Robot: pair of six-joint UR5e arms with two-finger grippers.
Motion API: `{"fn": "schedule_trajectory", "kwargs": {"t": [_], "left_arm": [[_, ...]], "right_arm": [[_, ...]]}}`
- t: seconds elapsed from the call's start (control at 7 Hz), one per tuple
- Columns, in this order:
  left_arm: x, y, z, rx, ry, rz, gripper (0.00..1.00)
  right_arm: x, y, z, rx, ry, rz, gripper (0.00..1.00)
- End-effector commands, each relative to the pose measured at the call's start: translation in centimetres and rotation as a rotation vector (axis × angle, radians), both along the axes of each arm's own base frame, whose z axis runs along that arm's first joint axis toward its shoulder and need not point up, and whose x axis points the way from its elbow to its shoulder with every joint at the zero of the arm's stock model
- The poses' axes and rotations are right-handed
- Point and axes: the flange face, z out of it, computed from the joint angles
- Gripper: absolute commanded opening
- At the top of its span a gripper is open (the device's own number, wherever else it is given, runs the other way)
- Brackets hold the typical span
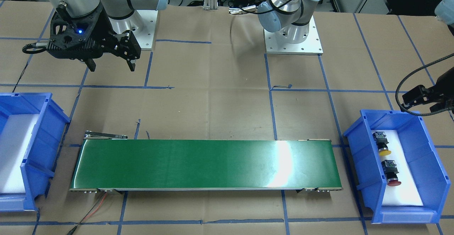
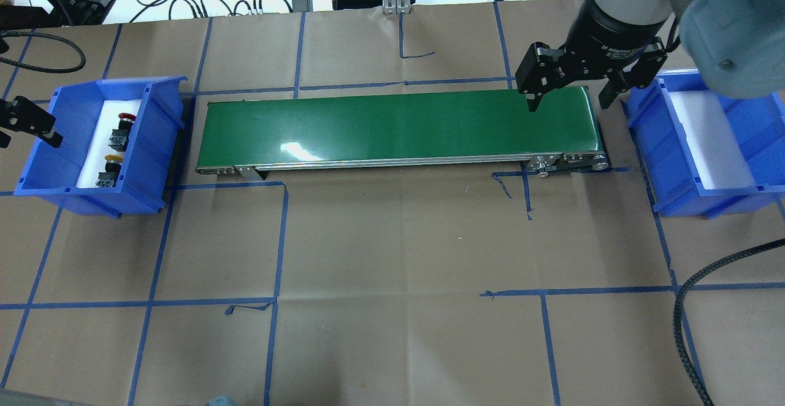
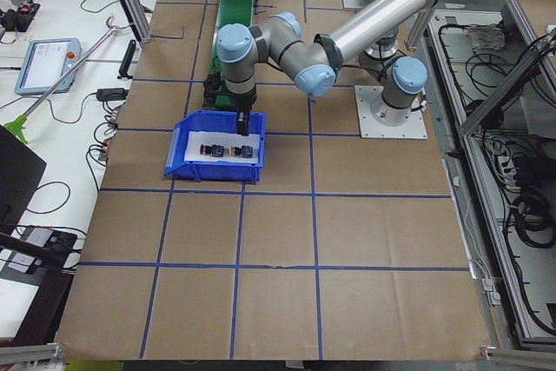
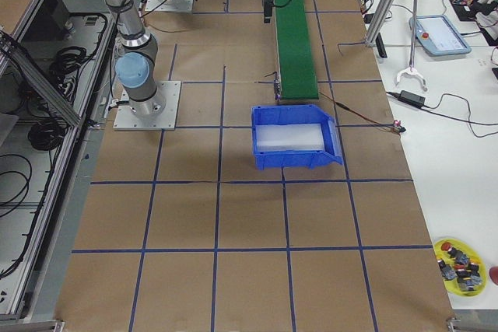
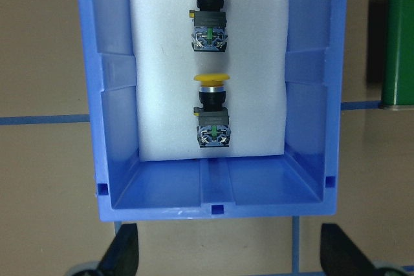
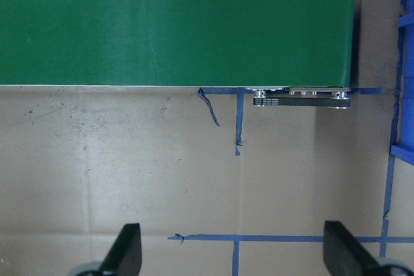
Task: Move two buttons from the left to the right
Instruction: 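Move the left gripper down into the blue bin over the yellow button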
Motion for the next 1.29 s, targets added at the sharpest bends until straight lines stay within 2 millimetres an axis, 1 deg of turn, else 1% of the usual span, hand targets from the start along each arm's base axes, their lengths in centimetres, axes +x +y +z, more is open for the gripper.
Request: {"fn": "schedule_trajectory", "kwargs": {"t": [0.0, 0.29, 0.43, 0.57, 0.71, 0.86, 1.14], "left_arm": [[0.4, -1.0, -4.8, -0.029, -0.018, -0.005, 0.99], [1.0, -2.3, -9.0, -0.029, -0.016, -0.008, 0.99], [0.5, -3.4, -11.0, -0.035, -0.020, -0.025, 0.99], [-0.7, -4.2, -11.8, -0.046, -0.026, -0.048, 0.99], [-1.0, -4.4, -12.4, -0.038, -0.021, -0.052, 0.99], [-1.2, -4.0, -13.4, -0.025, -0.014, -0.051, 0.99], [-1.8, -2.1, -16.2, -0.044, -0.027, -0.043, 0.99]], "right_arm": [[0.0, 0.0, 0.0, -0.001, -0.001, 0.000, 1.00], [0.1, 0.0, 0.0, 0.001, -0.003, 0.000, 1.00], [0.1, 0.0, 0.0, 0.001, -0.003, 0.002, 1.00], [0.1, 0.1, 0.1, -0.001, -0.004, 0.000, 1.00], [0.1, 0.0, 0.0, 0.001, -0.004, 0.000, 1.00], [0.1, 0.1, 0.3, -0.007, -0.005, 0.000, 1.00], [0.1, 0.0, 0.0, -0.001, -0.003, 0.002, 1.00]]}}
